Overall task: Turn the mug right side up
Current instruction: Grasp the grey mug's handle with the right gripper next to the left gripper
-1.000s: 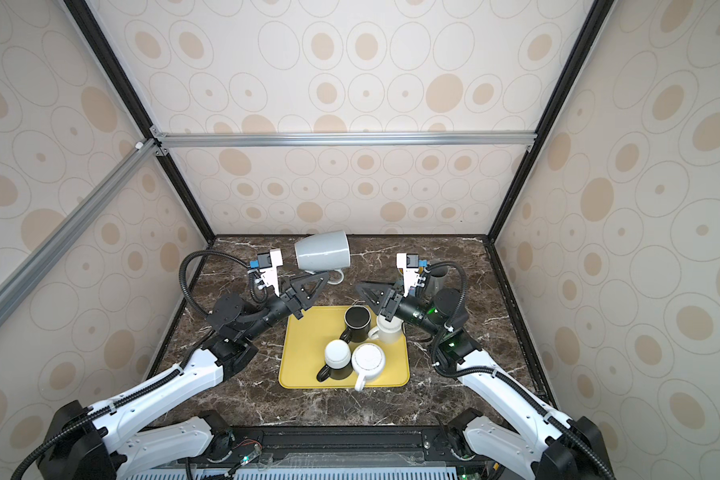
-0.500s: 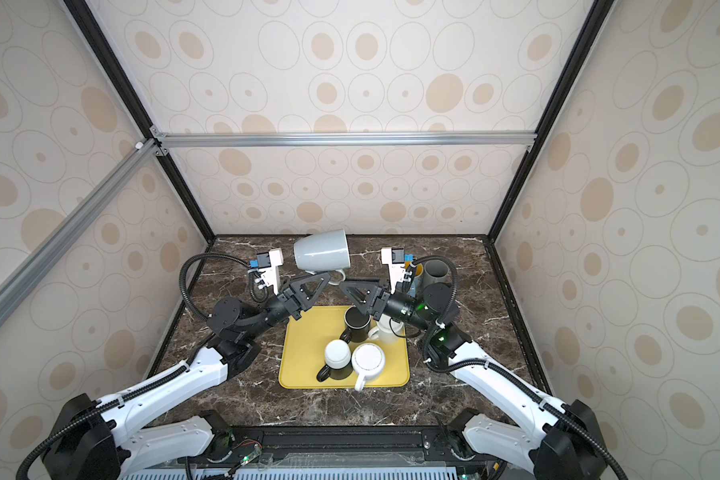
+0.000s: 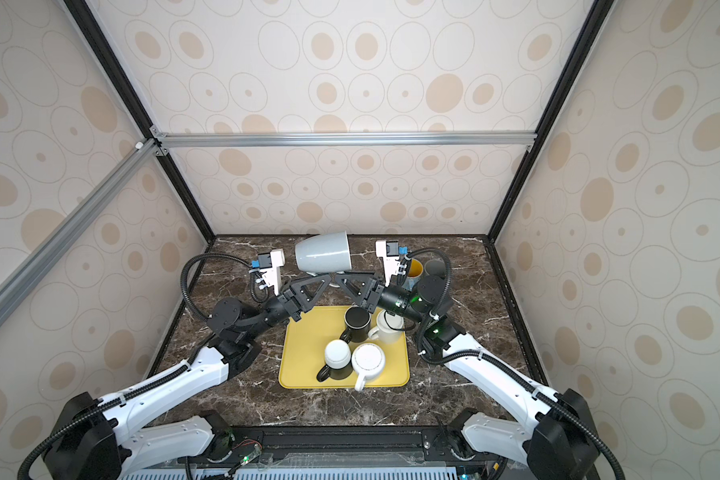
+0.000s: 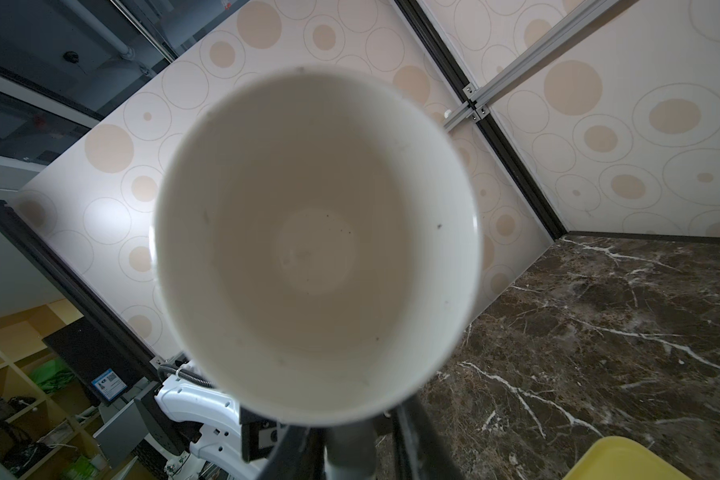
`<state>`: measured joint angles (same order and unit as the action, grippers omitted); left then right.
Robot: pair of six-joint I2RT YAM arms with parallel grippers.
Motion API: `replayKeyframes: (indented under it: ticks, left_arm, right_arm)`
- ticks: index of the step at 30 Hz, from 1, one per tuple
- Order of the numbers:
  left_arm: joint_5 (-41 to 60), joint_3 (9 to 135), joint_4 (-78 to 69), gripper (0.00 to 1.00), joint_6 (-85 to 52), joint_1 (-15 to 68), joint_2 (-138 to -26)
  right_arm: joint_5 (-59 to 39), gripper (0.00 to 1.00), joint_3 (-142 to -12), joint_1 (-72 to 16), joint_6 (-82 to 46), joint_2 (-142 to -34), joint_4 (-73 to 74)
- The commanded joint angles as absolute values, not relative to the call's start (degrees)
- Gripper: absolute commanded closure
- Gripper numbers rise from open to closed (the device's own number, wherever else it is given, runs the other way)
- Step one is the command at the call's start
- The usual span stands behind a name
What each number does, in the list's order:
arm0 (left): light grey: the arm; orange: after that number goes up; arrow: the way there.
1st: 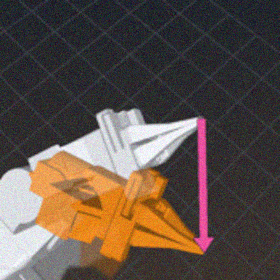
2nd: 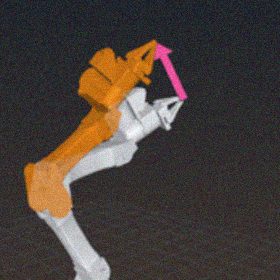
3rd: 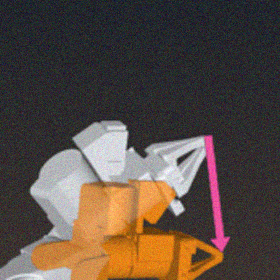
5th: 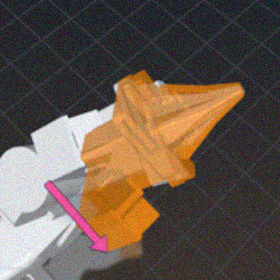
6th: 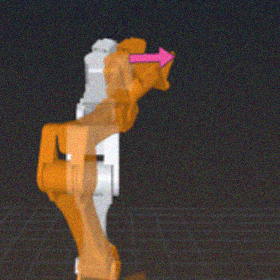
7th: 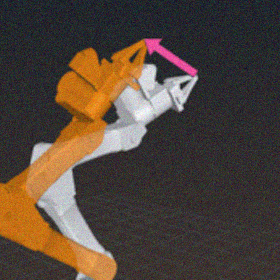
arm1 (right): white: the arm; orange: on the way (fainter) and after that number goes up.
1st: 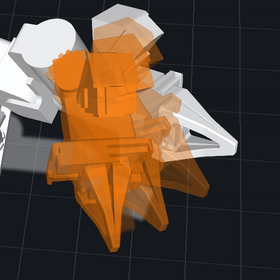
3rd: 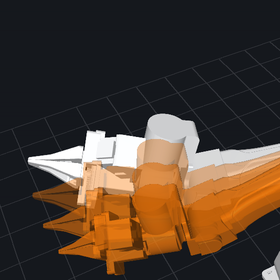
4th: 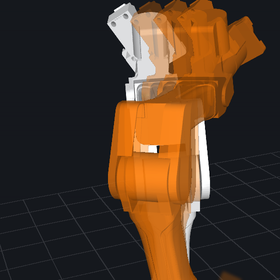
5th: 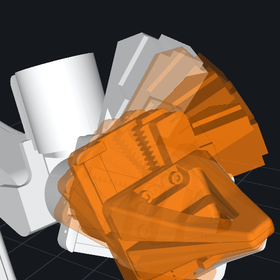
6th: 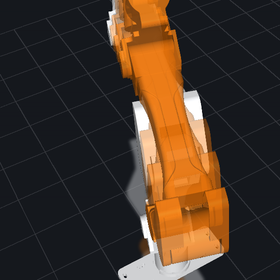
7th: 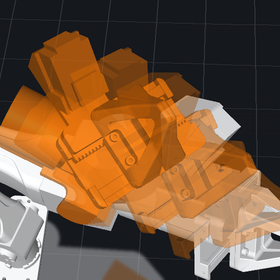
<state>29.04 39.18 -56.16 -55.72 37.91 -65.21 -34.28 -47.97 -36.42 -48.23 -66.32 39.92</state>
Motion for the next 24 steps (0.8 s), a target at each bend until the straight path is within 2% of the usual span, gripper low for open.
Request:
replayKeyframes:
  ticks: [1, 7, 11, 15, 16, 19, 20, 21, 24]
  left_arm:
    - [30.8, 40.9, -62.5, 1.00, -56.6, 37.6, -65.3]
    - [31.4, 41.1, -61.9, 1.00, -56.4, 37.6, -65.6]
    - [31.3, 40.7, -61.6, 1.00, -56.3, 37.6, -65.6]
    - [29.1, 41.8, -53.7, 1.00, -51.1, 37.4, -64.7]
    - [28.3, 42.7, -49.6, 0.89, -48.6, 37.5, -64.4]
    - [25.2, 46.3, -37.3, 0.34, -41.3, 37.4, -63.6]
    - [24.5, 47.0, -34.6, 0.11, -39.6, 37.4, -63.5]
    - [23.8, 47.5, -32.6, 0.01, -38.4, 37.4, -63.4]
    - [21.5, 47.6, -29.9, 0.00, -36.2, 37.3, -62.9]
  right_arm:
    - [-35.3, 0.74, -49.8, -37.2, -48.6, -67.0, 41.8]
    - [-35.3, 0.81, -50.0, -37.4, -48.7, -66.8, 42.0]
    - [-34.5, 1.00, -49.6, -37.4, -48.8, -66.5, 42.9]
    - [-32.6, 1.00, -49.6, -37.4, -48.4, -65.2, 40.4]
    - [-31.9, 1.00, -49.6, -37.4, -48.0, -64.8, 39.5]
    - [-28.4, 1.00, -49.0, -37.4, -47.0, -63.2, 36.7]
    - [-27.9, 1.00, -48.8, -37.4, -46.5, -62.6, 36.3]
    - [-27.7, 1.00, -48.8, -37.4, -46.2, -62.4, 35.5]
    - [-27.6, 1.00, -50.0, -37.4, -44.9, -61.8, 32.1]
